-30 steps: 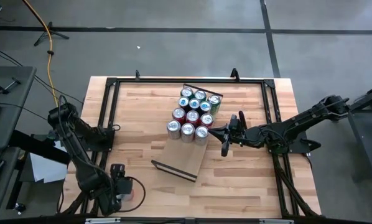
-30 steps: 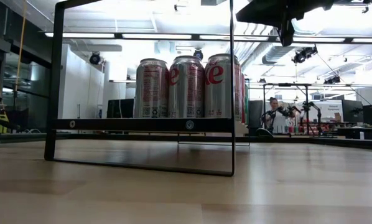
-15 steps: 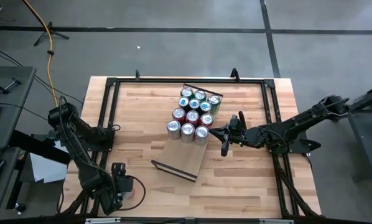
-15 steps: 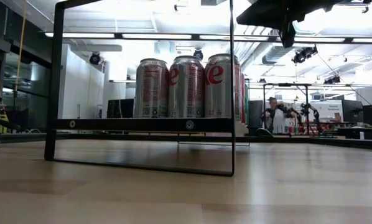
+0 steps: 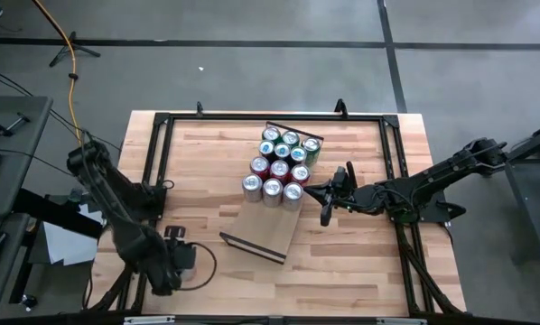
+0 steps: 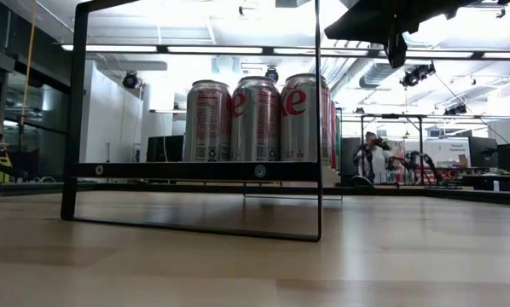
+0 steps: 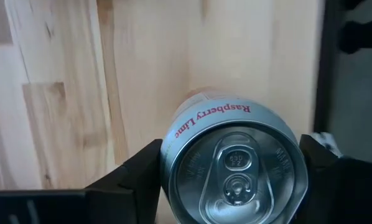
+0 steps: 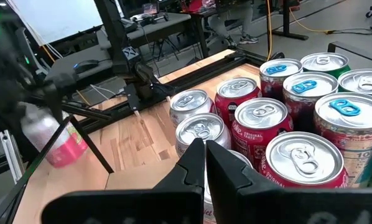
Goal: Place canned beverage on shelf
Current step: Put the right white and pink soda can on the shelf
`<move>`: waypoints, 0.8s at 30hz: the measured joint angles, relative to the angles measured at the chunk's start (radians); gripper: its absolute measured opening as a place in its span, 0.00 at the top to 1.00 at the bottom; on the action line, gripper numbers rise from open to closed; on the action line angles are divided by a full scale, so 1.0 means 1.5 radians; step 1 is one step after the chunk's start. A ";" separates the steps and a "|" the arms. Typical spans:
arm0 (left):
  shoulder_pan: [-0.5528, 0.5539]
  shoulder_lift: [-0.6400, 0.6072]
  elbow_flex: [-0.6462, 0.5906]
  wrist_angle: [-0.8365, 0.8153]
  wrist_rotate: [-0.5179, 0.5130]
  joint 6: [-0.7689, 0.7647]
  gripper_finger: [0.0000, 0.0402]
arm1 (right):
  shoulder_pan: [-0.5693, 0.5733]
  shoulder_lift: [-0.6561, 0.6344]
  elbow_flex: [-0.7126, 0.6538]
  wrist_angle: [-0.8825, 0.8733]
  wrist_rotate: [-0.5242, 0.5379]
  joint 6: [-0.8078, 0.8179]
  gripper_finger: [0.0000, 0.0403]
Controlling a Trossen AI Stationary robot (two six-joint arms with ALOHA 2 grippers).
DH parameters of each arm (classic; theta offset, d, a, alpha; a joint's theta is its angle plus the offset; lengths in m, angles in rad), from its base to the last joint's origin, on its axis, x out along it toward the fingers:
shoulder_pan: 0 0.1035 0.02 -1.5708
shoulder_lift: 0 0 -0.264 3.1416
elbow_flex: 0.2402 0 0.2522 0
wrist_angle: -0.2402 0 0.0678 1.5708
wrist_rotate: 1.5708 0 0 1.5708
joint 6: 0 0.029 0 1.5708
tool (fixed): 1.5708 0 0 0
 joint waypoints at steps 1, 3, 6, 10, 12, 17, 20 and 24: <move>0.006 -0.014 0.012 -0.012 0.002 0.014 0.54 | 0.000 0.000 0.000 0.000 0.000 0.000 1.00; 0.023 -0.045 0.044 -0.048 0.013 0.041 0.54 | 0.000 0.000 0.000 -0.002 0.000 0.000 1.00; 0.062 -0.086 0.113 -0.112 0.013 0.070 0.54 | 0.000 0.000 0.000 -0.003 0.000 -0.001 1.00; 0.137 -0.116 0.234 -0.210 -0.032 0.092 0.54 | 0.000 0.000 0.000 -0.003 0.000 0.000 1.00; 0.185 -0.118 0.295 -0.242 -0.074 0.112 0.54 | 0.000 0.000 0.000 -0.003 0.000 0.001 1.00; 0.355 -0.092 0.414 -0.252 -0.099 0.119 0.54 | 0.000 0.000 0.000 -0.003 0.001 0.002 1.00; 0.451 -0.059 0.454 -0.253 -0.038 0.092 0.54 | 0.000 0.000 0.000 -0.003 0.000 0.019 1.00; 0.528 -0.016 0.473 -0.252 0.080 0.092 0.54 | 0.000 0.000 0.000 -0.003 -0.006 0.029 1.00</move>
